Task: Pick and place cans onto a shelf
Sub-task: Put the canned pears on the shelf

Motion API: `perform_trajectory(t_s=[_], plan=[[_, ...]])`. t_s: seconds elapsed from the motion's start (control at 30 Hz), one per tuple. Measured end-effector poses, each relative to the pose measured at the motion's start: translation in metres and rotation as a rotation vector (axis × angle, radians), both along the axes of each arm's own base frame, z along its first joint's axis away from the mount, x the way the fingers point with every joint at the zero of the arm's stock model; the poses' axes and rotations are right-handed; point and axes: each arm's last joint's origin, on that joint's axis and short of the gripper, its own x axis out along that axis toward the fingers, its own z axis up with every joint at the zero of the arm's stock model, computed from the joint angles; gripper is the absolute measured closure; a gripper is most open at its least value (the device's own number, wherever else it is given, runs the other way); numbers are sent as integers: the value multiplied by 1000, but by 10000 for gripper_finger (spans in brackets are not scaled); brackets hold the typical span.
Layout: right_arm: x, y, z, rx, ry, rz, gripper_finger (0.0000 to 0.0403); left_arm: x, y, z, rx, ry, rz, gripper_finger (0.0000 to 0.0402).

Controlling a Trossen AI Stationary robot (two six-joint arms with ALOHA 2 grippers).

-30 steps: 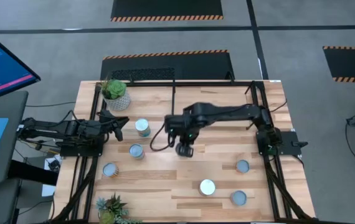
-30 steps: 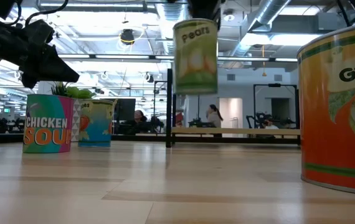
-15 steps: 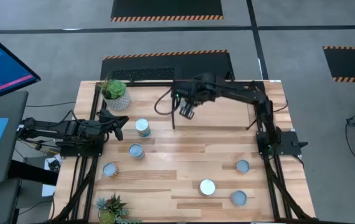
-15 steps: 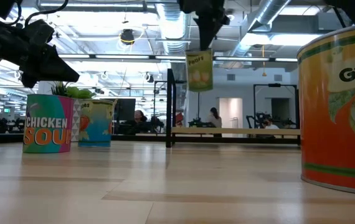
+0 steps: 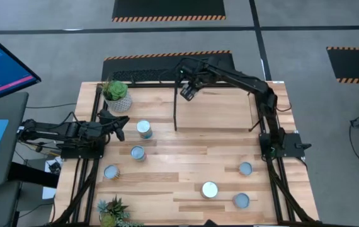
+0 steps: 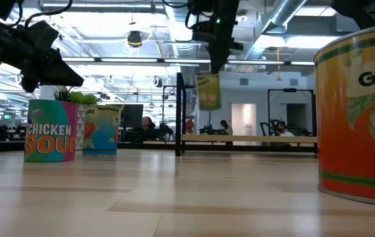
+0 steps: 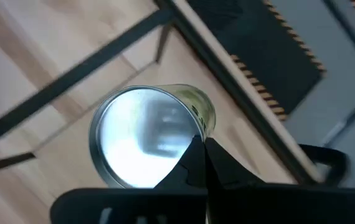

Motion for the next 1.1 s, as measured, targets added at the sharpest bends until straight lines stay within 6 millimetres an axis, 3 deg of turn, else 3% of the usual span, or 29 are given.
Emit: perform_trajectory(t_s=[0.2, 0.43, 0.8, 1.1], plan=[[3, -12, -37, 84, 26, -6, 401, 0, 0, 0, 0, 1, 0, 349], [2, -22, -61, 147, 0, -62, 401, 0, 0, 0, 0, 1, 0, 349], [10, -24, -61, 151, -94, -36, 399, 0, 0, 0, 0, 2, 0, 349], [11, -22, -61, 152, -92, -30, 359, 0, 0, 0, 0, 2, 0, 349]])
